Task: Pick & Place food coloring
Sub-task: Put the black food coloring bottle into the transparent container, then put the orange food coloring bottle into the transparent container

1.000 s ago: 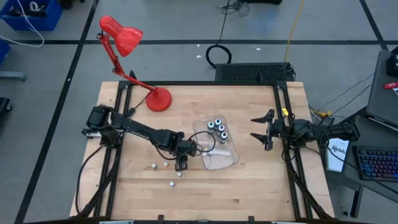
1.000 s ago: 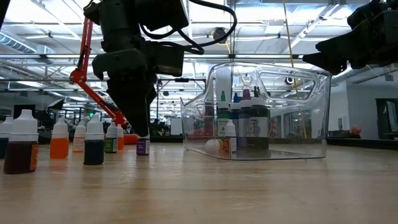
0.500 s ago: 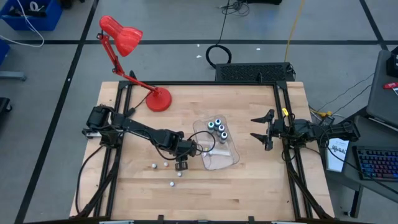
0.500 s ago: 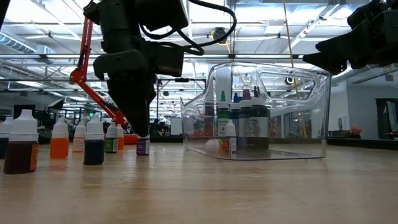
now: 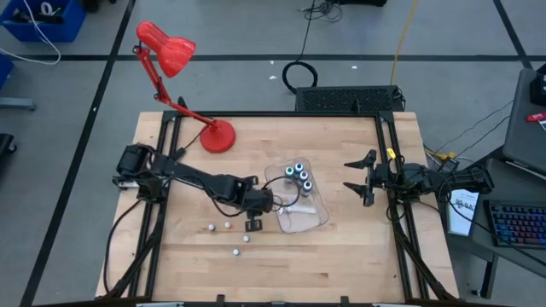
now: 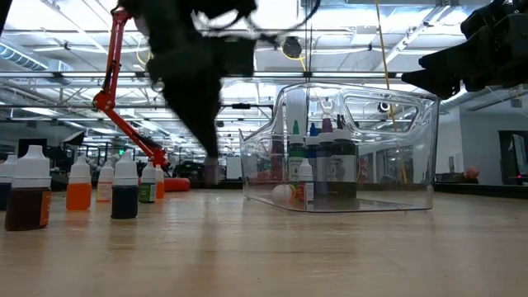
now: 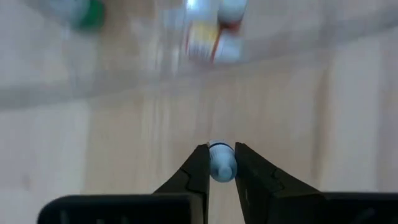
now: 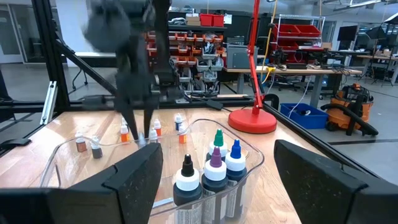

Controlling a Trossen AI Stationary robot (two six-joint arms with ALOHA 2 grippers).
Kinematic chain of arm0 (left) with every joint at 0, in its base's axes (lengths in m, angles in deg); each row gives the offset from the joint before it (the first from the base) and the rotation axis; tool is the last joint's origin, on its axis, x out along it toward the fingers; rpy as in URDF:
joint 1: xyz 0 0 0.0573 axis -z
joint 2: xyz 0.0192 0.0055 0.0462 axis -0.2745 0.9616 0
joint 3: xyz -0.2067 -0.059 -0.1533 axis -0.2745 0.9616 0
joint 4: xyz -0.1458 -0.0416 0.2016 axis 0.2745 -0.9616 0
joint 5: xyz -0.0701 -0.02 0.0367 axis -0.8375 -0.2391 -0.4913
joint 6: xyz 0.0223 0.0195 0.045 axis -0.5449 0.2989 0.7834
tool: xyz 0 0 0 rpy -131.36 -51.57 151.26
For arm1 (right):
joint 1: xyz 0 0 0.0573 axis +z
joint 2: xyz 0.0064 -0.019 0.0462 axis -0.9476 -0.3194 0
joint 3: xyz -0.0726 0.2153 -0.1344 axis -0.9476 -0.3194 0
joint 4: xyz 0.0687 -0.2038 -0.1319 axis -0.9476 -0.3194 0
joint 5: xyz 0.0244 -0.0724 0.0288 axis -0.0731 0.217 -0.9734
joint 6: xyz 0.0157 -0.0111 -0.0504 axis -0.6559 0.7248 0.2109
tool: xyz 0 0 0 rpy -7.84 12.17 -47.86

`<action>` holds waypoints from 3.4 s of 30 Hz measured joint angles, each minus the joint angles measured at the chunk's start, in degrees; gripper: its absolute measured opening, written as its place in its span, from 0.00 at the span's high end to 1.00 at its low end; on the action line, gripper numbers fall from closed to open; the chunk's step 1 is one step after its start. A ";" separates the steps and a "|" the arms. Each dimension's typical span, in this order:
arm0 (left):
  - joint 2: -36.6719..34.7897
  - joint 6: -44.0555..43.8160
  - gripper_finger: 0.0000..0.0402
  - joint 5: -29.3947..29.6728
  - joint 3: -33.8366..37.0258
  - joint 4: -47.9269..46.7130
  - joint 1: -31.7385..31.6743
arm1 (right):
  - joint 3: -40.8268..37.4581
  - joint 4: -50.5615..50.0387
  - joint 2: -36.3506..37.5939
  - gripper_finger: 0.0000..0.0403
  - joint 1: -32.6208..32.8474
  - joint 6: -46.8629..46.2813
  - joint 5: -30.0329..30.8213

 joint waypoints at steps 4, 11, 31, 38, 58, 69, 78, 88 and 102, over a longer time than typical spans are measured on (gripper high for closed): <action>-1.09 3.93 0.87 0.74 -10.38 -7.15 -0.38 | -0.02 0.15 0.00 0.27 0.01 -0.01 0.00; 4.85 10.50 0.87 3.21 -37.68 -24.46 -2.23 | -0.02 0.49 -0.16 0.27 0.01 -0.02 0.06; 34.87 22.94 0.87 -11.18 -61.26 -29.41 -4.49 | -0.04 0.37 -0.85 0.27 0.01 -0.01 0.02; 38.22 24.43 0.87 -12.67 -61.18 -25.46 -4.75 | -0.04 0.33 -0.85 0.27 0.00 0.00 0.04; 40.92 24.32 0.87 -15.12 -60.53 -21.11 -5.35 | -0.04 0.00 -0.98 0.27 0.00 -0.01 0.02; 40.92 20.86 0.67 -15.12 -60.50 -22.09 -5.20 | -0.03 0.00 -0.98 0.27 0.00 -0.01 0.02; 39.88 19.15 0.61 -15.12 -60.41 -22.51 -5.14 | -0.02 0.00 -0.98 0.27 0.02 0.00 0.02; 32.09 15.15 0.62 -12.76 -60.44 -31.83 -4.90 | 0.00 0.05 -1.01 0.27 0.01 -0.01 0.00; 27.81 -3.84 0.64 9.46 -56.50 -54.81 0.13 | 0.00 0.04 -1.01 0.27 0.01 -0.01 0.00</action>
